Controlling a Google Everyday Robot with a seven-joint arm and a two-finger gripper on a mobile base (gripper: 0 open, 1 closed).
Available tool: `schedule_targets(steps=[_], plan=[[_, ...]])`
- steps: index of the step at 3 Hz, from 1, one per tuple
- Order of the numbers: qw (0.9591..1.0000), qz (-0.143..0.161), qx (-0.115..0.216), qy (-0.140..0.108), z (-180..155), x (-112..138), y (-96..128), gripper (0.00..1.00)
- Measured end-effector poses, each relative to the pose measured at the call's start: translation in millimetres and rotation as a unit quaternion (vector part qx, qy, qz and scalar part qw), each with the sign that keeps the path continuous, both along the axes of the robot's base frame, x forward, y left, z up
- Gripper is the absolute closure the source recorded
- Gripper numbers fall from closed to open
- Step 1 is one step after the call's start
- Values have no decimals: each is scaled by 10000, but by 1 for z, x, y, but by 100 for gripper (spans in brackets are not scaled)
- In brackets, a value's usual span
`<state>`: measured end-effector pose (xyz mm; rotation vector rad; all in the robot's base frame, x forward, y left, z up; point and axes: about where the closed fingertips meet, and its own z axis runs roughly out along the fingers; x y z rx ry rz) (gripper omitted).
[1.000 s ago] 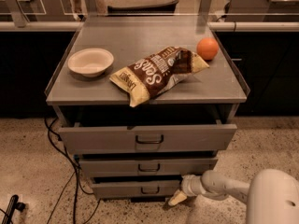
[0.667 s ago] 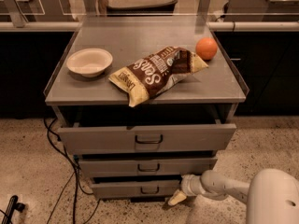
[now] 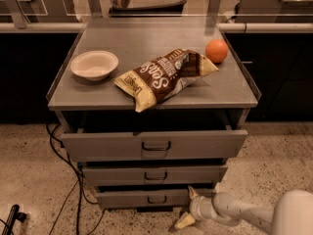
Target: Open bottom drawer
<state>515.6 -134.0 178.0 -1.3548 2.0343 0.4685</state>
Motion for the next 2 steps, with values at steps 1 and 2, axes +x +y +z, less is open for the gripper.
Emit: schedule_targets(steps=[1,2], plan=[[9996,-54,194,192,1,-27,5,0],[9996,-54,195,192,1,-27,5,0]])
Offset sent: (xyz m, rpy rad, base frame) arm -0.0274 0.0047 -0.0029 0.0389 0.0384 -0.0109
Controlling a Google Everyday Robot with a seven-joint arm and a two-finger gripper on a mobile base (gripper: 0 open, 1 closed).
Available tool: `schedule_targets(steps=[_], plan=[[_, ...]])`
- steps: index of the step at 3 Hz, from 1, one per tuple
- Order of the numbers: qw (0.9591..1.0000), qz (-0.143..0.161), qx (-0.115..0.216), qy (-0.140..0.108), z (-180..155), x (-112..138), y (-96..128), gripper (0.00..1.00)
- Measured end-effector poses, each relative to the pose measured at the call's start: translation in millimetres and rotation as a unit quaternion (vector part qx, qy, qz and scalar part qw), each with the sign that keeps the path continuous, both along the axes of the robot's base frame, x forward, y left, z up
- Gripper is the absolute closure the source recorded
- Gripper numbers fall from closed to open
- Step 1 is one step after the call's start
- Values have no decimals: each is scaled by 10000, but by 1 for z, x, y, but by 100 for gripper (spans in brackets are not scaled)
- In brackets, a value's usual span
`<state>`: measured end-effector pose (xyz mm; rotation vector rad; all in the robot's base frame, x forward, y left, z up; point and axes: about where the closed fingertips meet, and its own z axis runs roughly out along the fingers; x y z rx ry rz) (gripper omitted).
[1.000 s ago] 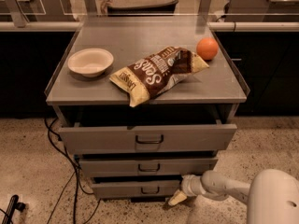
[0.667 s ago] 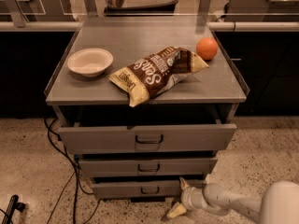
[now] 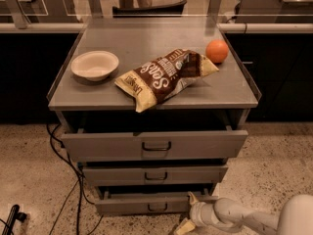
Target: Open bottom drawer
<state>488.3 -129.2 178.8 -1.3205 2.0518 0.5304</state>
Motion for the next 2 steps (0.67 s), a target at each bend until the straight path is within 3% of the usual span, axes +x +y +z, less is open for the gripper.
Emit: schedule_targets(steps=[1,2], plan=[[10000,0,0,0,0,0,0,18],[10000,0,0,0,0,0,0,43]])
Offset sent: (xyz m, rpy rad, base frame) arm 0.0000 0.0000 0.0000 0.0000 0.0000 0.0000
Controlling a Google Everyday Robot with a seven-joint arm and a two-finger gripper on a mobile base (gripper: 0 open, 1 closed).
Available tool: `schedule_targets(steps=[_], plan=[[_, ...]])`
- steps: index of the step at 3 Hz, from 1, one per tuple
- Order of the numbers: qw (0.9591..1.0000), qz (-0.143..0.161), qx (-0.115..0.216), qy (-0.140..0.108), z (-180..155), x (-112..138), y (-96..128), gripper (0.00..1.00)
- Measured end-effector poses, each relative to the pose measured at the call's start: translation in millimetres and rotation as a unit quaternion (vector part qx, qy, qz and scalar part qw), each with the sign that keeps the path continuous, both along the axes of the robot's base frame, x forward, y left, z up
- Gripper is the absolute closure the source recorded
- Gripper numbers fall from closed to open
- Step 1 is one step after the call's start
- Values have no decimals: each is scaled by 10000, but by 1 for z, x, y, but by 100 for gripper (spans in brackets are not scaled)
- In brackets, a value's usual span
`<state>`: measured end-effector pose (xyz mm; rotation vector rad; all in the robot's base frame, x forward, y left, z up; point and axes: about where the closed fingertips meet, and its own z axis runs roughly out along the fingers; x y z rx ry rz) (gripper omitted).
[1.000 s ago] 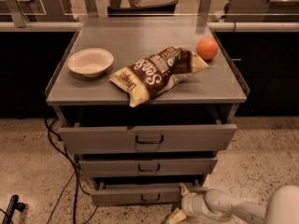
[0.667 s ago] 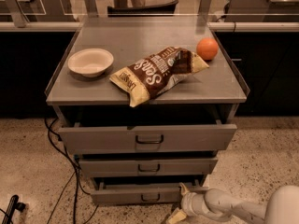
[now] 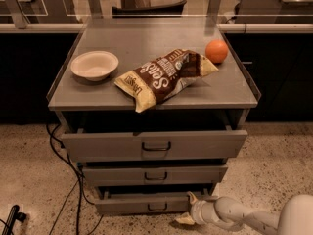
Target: Open bottom drawer
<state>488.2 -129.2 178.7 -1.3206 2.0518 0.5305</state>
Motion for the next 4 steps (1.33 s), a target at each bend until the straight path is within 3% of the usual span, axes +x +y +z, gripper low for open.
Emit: schedule_targets(steps=[2,3,4], plan=[[10000,0,0,0,0,0,0,90],[10000,1,0,0,0,0,0,100],[10000,1,1,1,0,0,0,100]])
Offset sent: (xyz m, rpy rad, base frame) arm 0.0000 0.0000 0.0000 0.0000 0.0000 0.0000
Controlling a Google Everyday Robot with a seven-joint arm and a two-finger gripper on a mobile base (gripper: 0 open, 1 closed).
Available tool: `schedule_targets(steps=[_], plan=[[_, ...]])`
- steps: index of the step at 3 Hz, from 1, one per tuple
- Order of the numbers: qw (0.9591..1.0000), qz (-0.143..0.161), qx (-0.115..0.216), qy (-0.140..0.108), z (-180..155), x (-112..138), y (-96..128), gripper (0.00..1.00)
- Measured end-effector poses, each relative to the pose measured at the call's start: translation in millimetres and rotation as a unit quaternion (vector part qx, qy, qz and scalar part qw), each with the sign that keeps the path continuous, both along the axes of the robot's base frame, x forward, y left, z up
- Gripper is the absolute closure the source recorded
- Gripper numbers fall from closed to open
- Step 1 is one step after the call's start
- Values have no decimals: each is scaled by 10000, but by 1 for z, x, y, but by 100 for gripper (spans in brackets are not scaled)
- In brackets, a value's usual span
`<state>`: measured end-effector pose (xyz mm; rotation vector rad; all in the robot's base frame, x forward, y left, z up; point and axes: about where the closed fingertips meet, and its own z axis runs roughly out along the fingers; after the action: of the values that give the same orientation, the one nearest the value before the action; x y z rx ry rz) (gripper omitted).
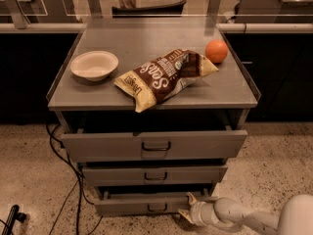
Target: Open bottom drawer
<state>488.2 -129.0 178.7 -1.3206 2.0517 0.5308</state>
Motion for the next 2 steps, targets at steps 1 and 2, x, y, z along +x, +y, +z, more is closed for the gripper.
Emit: schedule_targets(steps=[1,2], plan=[[10000,0,0,0,0,0,0,81],[10000,0,0,0,0,0,0,57]])
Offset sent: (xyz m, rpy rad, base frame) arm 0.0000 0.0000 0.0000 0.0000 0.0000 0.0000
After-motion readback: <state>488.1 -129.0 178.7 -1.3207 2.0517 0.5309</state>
